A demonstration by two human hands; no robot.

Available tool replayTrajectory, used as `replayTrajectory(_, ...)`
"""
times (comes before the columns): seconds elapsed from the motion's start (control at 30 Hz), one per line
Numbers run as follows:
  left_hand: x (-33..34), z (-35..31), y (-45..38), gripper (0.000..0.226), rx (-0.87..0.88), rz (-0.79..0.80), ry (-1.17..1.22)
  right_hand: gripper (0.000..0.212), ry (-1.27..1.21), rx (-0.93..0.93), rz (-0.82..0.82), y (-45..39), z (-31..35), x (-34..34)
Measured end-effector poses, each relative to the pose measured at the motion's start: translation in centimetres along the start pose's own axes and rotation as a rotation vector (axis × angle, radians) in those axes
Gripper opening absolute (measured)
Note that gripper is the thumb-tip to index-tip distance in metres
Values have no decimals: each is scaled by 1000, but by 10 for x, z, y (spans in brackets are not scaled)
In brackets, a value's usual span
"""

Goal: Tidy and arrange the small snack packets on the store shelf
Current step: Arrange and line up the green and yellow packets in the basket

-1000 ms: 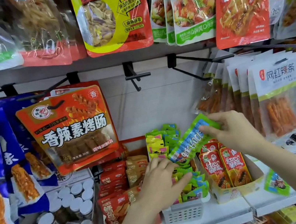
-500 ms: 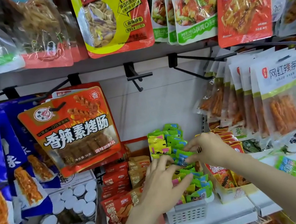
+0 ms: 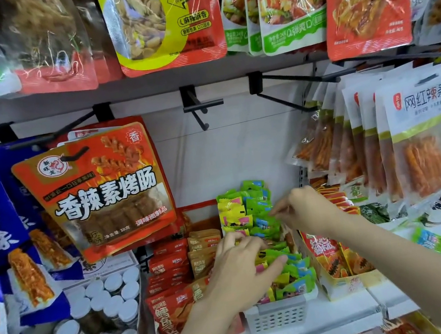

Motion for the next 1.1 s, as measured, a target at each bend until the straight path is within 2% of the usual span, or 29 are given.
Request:
replayTrajectory(0.27, 3, 0, -1, 67, 23, -46, -17, 21, 125, 109, -33, -14, 16, 21)
replayTrajectory(0.53, 3, 0, 2, 62, 2, -44, 6, 25, 113, 193, 94, -9, 7, 32)
replayTrajectory(0.67, 2, -2, 3, 61, -6, -28, 13, 18, 143, 221, -53, -5, 8, 36)
replayTrajectory(0.77, 0, -1, 3, 64, -23, -17, 14, 10, 154, 132, -147, 1, 13, 28)
replayTrajectory(0.87, 0, -1, 1, 68, -14, -3, -3, 7, -43, 12, -232, 13, 7, -7)
replayTrajectory(0.93, 1, -2, 1, 70, 1, 0, -21, 8, -137, 35, -253, 28, -6, -36)
replayTrajectory(1.03, -1, -5, -1, 72, 22, -14, -20, 22, -302, 113, -360, 53, -26, -71)
replayTrajectory(1.1, -3, -6, -6, 73, 25, -3, -17, 22, -455, 121, -431, 62, -31, -86)
Point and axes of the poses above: each hand's wrist, its own y-axis away from the middle knuckle, its own x-axis out of the palm, z = x × y, the point moved 5 cm from there along -y, towards the middle knuckle, and after that the axes turned 4 degrees about -y, right-handed, at the moved point
